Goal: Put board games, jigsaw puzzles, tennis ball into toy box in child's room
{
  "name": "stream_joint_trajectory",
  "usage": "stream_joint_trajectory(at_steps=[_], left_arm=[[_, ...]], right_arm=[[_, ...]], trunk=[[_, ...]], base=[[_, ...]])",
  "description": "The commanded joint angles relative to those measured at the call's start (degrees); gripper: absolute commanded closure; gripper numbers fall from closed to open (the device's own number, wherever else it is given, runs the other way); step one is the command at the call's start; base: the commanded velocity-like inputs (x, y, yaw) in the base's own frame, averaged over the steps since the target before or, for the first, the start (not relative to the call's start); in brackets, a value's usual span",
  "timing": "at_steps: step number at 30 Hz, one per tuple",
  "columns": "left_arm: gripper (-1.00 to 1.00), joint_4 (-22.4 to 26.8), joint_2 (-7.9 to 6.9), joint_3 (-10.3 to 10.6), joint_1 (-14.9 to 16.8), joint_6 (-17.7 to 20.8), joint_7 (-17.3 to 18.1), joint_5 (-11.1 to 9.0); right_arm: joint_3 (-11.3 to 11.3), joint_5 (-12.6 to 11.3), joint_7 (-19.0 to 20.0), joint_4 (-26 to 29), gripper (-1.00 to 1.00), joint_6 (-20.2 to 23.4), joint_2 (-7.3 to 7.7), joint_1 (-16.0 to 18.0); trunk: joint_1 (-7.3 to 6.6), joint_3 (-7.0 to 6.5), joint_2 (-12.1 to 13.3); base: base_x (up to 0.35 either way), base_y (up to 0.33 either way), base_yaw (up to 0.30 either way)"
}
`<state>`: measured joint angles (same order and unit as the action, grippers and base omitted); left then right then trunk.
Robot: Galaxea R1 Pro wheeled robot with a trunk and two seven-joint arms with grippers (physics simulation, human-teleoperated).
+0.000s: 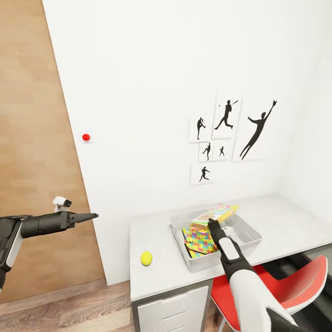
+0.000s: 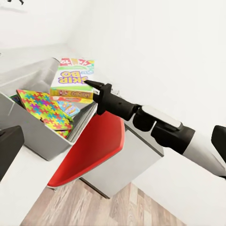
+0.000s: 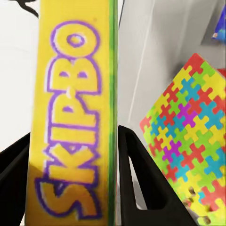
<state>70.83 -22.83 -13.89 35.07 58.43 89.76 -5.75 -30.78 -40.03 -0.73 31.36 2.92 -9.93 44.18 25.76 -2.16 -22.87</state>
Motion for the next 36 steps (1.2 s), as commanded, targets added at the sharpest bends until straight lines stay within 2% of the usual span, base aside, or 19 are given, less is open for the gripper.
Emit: stream_joint_trajectory(at_steps=[1,4,10,19,21,26,36], left_arm=[[-1.00,0.0,-0.02,0.0,0.0,0.6,0.2,0.0],[-1.00,0.0,-0.02,0.0,0.0,0.6,0.2,0.0],[-1.00,0.0,-0.02,0.0,0.0,0.6,0.2,0.0],[-1.00,0.0,0.05,0.0,0.0,0.6,0.2,0.0],[-1.00,0.0,0.05,0.0,0.0,0.6,0.2,0.0],[-1.00,0.0,0.07,0.0,0.0,0.6,0.2,0.0],[-1.00,0.0,-0.01,0.0,0.0,0.6,0.2,0.0]], right_arm=[[-0.3,-0.4,-0.1,-0.9,1.00,0.3,-0.06,0.2],[-0.3,-0.9,-0.1,-2.3,1.00,0.2,-0.06,0.5],[-0.4,-3.2,-0.2,-2.7,1.00,0.1,-0.06,0.6],[-0.9,-3.5,-1.8,-3.6,1.00,0.0,-0.06,0.6],[-0.9,-3.7,-1.9,-3.6,1.00,-1.0,-0.06,0.6],[-0.9,-6.1,-4.1,-3.6,1.00,-3.5,-0.06,0.6],[-0.9,-6.5,-4.6,-3.6,1.00,-3.9,-0.06,0.6]], trunk=[[0.02,0.02,0.0],[0.02,0.02,0.0],[0.02,0.02,0.0],[0.02,0.02,0.0],[0.02,0.02,0.0],[0.02,0.02,0.0],[0.02,0.02,0.0]], base=[[0.000,0.055,0.000],[0.037,0.143,0.000],[0.020,0.030,0.000],[0.076,0.031,0.000],[0.007,0.002,0.000],[0.001,0.000,0.000],[0.024,0.022,0.000]])
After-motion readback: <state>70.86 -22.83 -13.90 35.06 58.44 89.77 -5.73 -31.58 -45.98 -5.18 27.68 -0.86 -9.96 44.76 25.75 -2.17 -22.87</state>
